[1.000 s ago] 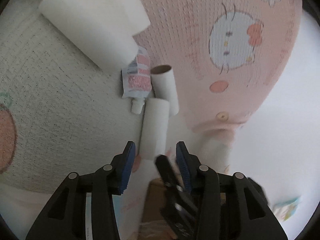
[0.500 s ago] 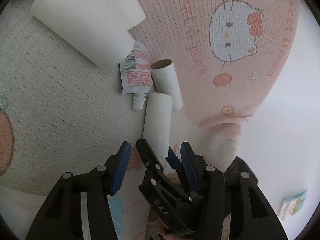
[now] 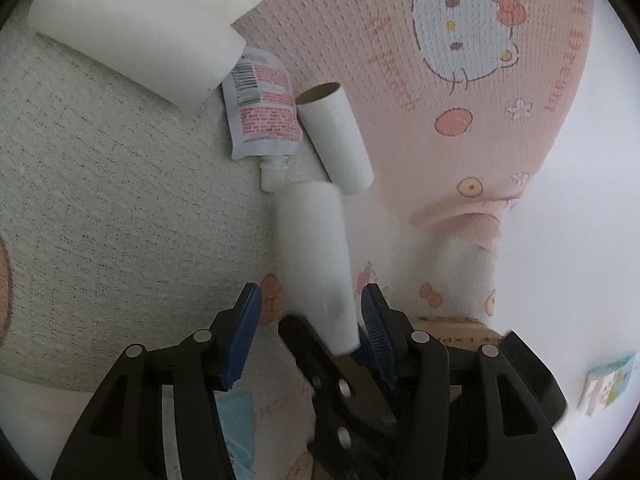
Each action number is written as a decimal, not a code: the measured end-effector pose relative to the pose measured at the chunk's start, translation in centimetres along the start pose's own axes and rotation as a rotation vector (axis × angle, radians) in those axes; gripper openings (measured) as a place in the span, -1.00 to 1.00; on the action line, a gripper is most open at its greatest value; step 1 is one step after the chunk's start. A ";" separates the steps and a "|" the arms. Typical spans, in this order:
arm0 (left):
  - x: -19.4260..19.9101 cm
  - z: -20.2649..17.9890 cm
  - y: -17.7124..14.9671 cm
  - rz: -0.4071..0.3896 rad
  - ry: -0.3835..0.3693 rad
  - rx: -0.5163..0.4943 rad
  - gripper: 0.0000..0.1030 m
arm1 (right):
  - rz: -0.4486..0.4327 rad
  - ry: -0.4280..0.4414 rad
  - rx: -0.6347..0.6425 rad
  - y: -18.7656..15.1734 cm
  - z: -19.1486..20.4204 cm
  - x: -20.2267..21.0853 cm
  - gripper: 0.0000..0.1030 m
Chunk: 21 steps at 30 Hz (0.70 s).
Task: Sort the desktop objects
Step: 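Grasp an upright white tube with the right tool while the left tool grasps another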
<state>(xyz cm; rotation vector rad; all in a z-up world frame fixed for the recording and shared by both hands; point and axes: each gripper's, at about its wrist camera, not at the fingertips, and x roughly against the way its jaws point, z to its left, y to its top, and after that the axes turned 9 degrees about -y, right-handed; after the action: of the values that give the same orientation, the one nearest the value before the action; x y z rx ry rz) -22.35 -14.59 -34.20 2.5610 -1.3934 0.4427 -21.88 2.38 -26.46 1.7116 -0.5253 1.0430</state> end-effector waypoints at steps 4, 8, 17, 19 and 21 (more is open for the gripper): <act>0.1 0.3 0.0 0.003 -0.003 0.010 0.08 | -0.004 0.024 0.030 -0.7 0.7 1.1 -0.22; 0.3 0.5 -0.1 0.020 -0.011 0.012 -0.10 | -0.004 0.008 0.060 -1.0 1.3 1.9 -0.22; 0.6 -2.1 -0.8 0.025 -0.062 -0.058 -0.11 | -0.027 0.003 0.005 -1.6 0.2 5.2 -0.22; 0.9 -3.0 -1.3 0.026 -0.068 -0.091 -0.11 | -0.028 -0.001 0.000 -0.9 0.4 5.6 -0.22; 1.4 -3.7 -1.9 0.025 -0.069 -0.116 -0.11 | -0.032 -0.007 -0.006 -0.5 0.8 6.5 -0.22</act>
<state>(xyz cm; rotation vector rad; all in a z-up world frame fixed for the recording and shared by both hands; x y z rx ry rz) -20.66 -13.56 -30.26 2.4903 -1.4307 0.2708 -17.74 2.68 -21.39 1.7137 -0.5037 1.0117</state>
